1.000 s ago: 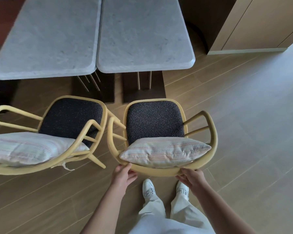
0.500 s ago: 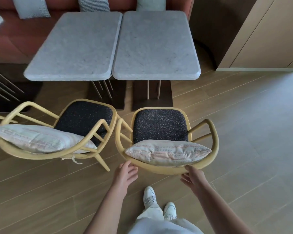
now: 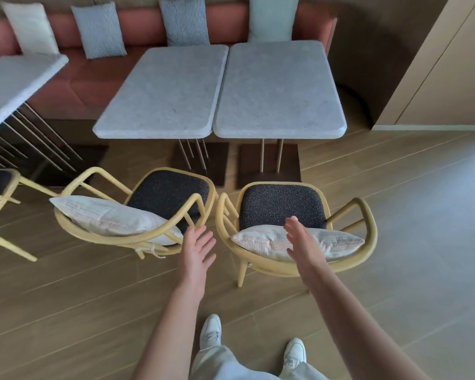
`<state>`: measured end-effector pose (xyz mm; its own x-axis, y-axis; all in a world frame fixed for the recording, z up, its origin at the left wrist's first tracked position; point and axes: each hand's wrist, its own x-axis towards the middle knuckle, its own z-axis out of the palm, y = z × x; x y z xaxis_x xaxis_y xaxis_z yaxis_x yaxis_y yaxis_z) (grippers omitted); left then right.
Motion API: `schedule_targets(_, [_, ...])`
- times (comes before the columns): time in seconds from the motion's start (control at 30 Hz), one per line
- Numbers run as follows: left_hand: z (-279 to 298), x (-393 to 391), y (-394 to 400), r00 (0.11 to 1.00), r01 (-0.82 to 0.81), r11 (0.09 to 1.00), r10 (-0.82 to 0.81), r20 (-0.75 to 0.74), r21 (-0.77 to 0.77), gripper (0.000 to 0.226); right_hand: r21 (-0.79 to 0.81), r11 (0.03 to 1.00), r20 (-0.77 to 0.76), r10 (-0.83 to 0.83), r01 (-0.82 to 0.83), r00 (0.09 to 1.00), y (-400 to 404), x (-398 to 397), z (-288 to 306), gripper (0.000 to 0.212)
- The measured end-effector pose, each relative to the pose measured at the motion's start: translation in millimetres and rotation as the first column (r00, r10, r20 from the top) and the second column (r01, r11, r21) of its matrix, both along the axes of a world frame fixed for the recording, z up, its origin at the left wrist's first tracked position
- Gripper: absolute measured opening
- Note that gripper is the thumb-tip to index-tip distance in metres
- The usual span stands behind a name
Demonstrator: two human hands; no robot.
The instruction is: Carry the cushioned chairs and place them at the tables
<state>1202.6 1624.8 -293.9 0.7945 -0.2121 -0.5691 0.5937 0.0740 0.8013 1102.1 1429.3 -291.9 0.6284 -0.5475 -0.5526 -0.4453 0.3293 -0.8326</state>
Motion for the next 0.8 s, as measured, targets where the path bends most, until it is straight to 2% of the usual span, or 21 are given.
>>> schedule_targets(0.17, [14.9, 41.0, 25.6, 0.99, 0.104, 0.994, -0.106, 0.091, 0.023, 0.047, -0.03, 0.999, 0.053, -0.018, 0.019, 0.998, 36.4, 39.8, 14.6, 0.052])
schedule_targets(0.37, [22.0, 115.9, 110.5, 0.968, 0.181, 0.977, -0.197, 0.157, 0.111, 0.048, 0.066, 0.992, 0.151, -0.12, 0.111, 0.981, 116.8, 115.8, 19.9, 0.044])
schedule_targets(0.47, [24.1, 153.1, 155.8, 0.977, 0.164, 0.981, -0.176, 0.121, 0.103, 0.053, 0.096, 0.991, 0.161, -0.107, 0.092, 0.981, 164.7, 149.1, 21.1, 0.043])
schedule_targets(0.57, [23.7, 177.8, 189.4, 0.987, 0.128, 0.992, -0.129, 0.095, 0.023, 0.052, 0.074, 0.996, 0.176, -0.061, 0.048, 0.982, 201.7, 170.7, 23.5, 0.036])
schedule_targets(0.8, [23.3, 198.4, 218.9, 0.997, 0.039, 0.999, -0.038, 0.067, -0.012, 0.052, 0.057, 0.998, 0.153, -0.029, 0.021, 0.988, 234.0, 202.9, 22.5, 0.021])
